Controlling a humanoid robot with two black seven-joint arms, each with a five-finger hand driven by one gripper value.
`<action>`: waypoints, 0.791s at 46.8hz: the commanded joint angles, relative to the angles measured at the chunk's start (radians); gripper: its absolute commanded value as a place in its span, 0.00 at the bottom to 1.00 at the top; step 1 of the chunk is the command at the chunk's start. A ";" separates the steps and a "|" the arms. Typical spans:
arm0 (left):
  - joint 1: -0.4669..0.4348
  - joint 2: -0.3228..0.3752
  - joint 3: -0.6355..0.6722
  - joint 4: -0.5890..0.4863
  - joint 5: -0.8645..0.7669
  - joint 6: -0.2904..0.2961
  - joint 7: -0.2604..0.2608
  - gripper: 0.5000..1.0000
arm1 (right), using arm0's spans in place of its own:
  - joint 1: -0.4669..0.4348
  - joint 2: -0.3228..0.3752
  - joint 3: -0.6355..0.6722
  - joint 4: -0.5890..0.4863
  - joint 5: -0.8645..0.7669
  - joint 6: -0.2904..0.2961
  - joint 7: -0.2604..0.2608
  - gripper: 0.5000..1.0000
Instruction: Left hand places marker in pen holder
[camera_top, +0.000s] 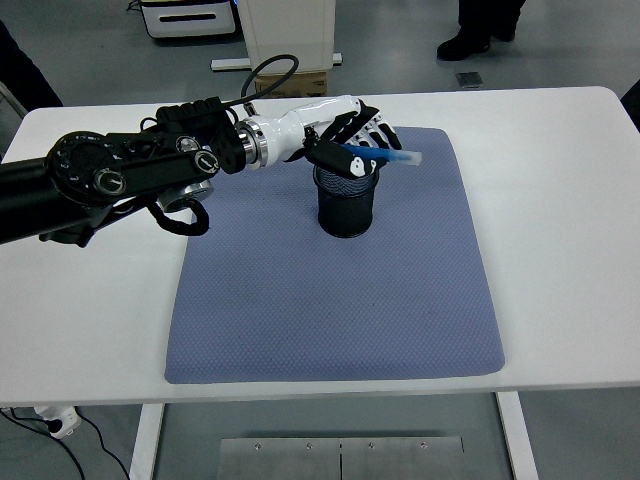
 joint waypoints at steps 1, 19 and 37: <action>0.013 0.000 -0.015 0.002 -0.029 0.012 0.000 0.00 | 0.000 0.000 0.000 0.000 0.000 0.000 0.000 1.00; 0.085 -0.014 -0.065 0.002 -0.151 0.055 -0.011 0.10 | 0.000 0.000 0.000 0.000 0.000 0.000 0.000 1.00; 0.132 -0.025 -0.114 0.002 -0.224 0.081 -0.029 0.35 | 0.000 0.000 0.000 0.000 0.000 0.000 0.000 1.00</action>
